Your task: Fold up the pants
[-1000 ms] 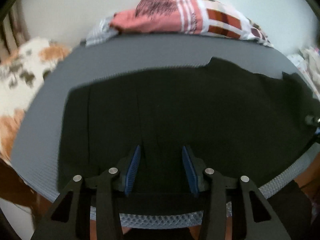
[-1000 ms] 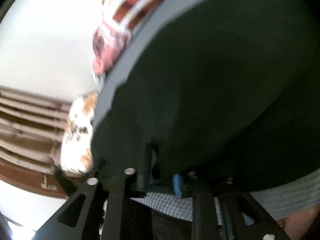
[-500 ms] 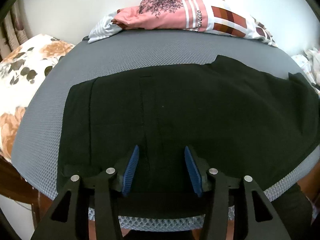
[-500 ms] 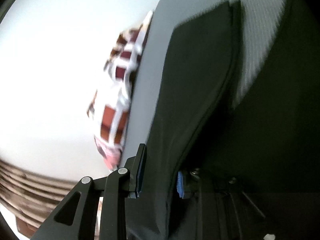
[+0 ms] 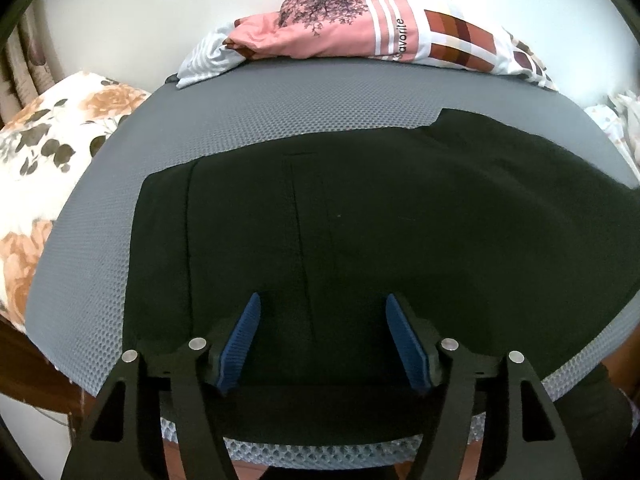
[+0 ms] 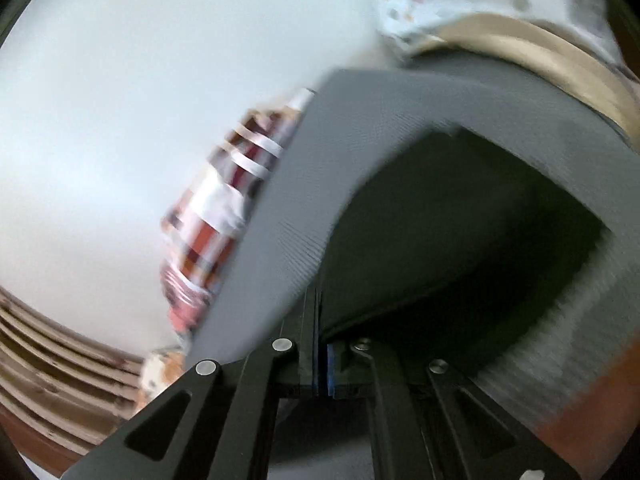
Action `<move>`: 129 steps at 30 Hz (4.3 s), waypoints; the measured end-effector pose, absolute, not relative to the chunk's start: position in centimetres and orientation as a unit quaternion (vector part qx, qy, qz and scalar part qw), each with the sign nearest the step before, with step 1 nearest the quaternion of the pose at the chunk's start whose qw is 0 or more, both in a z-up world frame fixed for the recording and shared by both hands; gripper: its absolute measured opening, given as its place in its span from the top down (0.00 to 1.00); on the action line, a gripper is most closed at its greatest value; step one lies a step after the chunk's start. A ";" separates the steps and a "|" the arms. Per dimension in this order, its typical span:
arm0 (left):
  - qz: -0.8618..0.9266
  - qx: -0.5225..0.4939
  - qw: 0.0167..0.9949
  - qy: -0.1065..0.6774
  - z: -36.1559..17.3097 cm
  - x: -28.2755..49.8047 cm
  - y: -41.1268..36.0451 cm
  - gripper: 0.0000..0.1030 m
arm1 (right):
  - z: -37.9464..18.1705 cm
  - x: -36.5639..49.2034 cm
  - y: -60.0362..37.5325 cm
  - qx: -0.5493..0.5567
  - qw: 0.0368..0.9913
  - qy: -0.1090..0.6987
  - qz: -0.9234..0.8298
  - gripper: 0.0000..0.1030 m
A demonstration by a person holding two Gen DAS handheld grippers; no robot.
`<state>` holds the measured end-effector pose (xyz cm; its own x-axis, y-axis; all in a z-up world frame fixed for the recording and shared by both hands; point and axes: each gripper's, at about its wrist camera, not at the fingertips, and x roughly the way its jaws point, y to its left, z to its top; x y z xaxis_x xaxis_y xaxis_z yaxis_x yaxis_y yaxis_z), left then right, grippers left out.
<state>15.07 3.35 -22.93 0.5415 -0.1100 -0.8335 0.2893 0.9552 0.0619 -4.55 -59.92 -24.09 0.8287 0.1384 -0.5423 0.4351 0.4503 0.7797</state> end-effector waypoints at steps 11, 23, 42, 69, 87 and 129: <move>-0.100 0.103 0.877 0.459 -23.2 15.4 3.9 0.17 | -28.4 -9.0 -62.1 0.616 0.750 0.220 -0.093 0.92; -0.048 0.138 0.912 0.383 -20.9 12.8 3.6 0.16 | -27.9 -10.5 -64.3 0.591 0.763 0.230 -0.129 0.86; 0.014 0.154 0.942 0.297 -12.4 7.9 2.6 0.16 | -24.3 -9.6 -63.2 0.470 0.796 0.304 -0.229 0.64; 0.041 0.151 0.942 0.297 -11.1 6.9 3.6 0.12 | -24.1 -11.6 -62.7 0.476 0.789 0.300 -0.247 0.47; 0.040 0.150 0.941 0.301 -10.9 6.8 3.6 0.11 | -24.5 -10.0 -61.8 0.482 0.794 0.298 -0.221 0.38; 0.035 0.093 0.927 0.361 -14.4 8.5 5.6 0.10 | -26.2 -8.6 -64.1 0.583 0.760 0.232 -0.173 0.61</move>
